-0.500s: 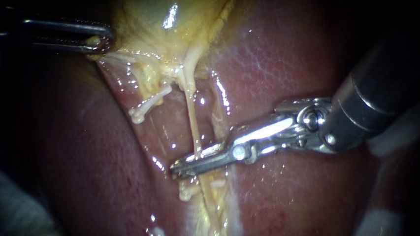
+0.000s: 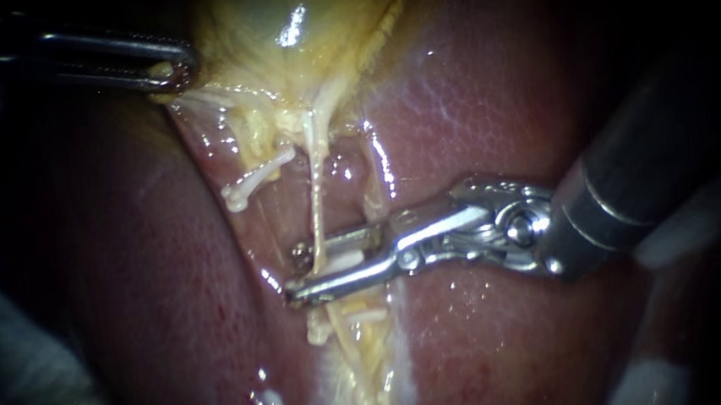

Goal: Going back first clip right tube

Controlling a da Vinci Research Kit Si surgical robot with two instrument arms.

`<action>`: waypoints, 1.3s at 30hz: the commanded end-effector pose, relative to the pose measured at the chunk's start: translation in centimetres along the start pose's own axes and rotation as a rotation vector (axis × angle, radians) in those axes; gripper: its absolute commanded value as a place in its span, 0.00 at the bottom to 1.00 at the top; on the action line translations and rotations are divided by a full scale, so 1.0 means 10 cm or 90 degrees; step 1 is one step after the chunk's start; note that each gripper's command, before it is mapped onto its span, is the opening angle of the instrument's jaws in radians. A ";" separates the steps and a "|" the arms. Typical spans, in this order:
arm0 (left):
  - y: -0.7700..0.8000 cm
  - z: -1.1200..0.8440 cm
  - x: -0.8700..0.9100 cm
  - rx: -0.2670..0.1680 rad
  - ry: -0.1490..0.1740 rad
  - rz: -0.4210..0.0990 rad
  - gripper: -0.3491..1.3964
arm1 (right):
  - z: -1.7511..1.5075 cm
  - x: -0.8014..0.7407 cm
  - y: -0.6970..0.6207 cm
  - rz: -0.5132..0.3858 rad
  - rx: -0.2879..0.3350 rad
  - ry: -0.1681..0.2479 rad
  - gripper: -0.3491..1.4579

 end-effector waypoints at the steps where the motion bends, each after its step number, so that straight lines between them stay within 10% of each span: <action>1: 0.000 0.000 0.000 0.001 0.000 0.000 0.00 | -0.003 -0.001 0.000 -0.015 -0.006 0.002 0.47; 18: 0.000 0.000 0.000 0.000 0.000 0.000 0.00 | -0.012 -0.010 -0.039 -0.050 0.095 -0.047 0.47; 27: 0.000 0.000 0.000 0.000 0.000 0.000 0.00 | -0.014 -0.009 -0.029 -0.062 0.100 -0.049 0.46; 39: 0.000 -0.001 0.000 0.000 0.000 0.000 0.00 | -0.032 -0.004 -0.008 -0.173 -0.025 -0.044 0.47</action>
